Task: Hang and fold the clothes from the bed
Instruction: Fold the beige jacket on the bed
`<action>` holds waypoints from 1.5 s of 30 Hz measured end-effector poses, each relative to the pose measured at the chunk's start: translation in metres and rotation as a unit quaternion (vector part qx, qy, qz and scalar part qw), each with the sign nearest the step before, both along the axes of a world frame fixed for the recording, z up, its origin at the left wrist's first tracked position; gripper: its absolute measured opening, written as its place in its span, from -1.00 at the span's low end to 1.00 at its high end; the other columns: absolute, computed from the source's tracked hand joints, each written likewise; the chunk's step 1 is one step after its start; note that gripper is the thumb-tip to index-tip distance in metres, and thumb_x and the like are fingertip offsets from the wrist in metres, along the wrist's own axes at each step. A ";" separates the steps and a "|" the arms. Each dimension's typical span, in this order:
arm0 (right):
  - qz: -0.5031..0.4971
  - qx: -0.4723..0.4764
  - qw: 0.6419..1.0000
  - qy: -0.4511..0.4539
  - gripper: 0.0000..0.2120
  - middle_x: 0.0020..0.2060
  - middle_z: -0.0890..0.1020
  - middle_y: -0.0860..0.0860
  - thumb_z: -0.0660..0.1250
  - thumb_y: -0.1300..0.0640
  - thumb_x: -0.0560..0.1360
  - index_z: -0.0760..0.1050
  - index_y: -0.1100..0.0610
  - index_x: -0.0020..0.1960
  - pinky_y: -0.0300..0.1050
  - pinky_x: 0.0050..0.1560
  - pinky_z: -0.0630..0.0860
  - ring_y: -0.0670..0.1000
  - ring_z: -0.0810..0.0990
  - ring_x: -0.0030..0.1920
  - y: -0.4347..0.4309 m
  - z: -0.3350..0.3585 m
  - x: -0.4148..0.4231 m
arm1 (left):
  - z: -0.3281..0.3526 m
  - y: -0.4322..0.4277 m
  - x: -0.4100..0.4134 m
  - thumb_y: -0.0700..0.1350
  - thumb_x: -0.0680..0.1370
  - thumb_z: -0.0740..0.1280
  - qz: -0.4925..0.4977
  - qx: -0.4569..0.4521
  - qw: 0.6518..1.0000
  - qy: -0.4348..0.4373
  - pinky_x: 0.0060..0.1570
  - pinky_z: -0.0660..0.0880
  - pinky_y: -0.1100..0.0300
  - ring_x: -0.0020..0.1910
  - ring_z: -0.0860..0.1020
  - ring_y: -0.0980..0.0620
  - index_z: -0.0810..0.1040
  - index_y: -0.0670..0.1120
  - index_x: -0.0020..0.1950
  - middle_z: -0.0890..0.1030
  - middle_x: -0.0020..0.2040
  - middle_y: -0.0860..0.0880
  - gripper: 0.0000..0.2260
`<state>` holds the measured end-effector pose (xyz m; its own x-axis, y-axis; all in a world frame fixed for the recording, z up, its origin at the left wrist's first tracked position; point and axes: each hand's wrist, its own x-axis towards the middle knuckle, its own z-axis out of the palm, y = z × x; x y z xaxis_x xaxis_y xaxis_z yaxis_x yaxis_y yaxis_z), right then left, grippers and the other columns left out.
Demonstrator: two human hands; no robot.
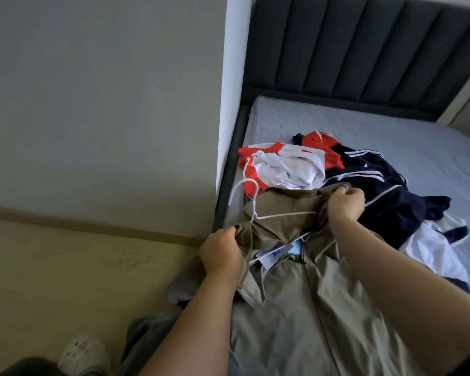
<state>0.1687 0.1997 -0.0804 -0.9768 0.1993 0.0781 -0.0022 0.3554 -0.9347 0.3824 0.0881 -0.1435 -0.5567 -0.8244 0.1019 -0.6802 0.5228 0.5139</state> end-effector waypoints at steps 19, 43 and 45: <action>0.370 0.178 0.894 0.181 -0.68 0.09 0.42 -0.02 0.32 0.04 0.49 0.45 0.08 0.22 -0.20 0.06 0.36 -0.01 0.46 0.09 -0.033 -0.006 0.081 | 0.021 0.002 0.000 -0.27 0.51 0.20 0.028 0.022 0.979 0.199 -0.23 0.28 0.13 -0.05 0.55 -0.24 0.57 -0.17 -0.08 0.63 -0.07 -0.16 -0.85; 0.344 -0.165 0.852 0.359 -0.60 -0.13 0.60 -0.14 0.19 0.24 0.47 0.46 0.03 0.28 -0.22 -0.10 0.47 -0.06 0.57 -0.10 -0.172 0.404 0.235 | 0.444 -0.141 0.154 -0.21 0.52 0.27 0.127 -0.368 0.870 0.303 -0.34 0.23 0.14 -0.20 0.49 -0.23 0.44 -0.12 -0.27 0.57 -0.26 -0.12 -0.85; 0.347 -0.202 0.834 0.378 -0.65 -0.19 0.59 -0.18 0.17 0.25 0.48 0.52 0.02 0.19 -0.26 -0.12 0.41 -0.06 0.56 -0.12 -0.179 0.423 0.249 | 0.464 -0.148 0.173 -0.20 0.52 0.29 0.094 -0.370 0.880 0.282 -0.31 0.31 0.13 -0.17 0.51 -0.23 0.42 -0.10 -0.28 0.59 -0.24 -0.14 -0.83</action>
<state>0.4177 0.0205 0.3428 -0.5705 -0.2350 0.7869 -0.7189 -0.3203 -0.6169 0.5556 -0.0600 0.3201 -0.1075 -0.4877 0.8664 -0.5363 0.7622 0.3625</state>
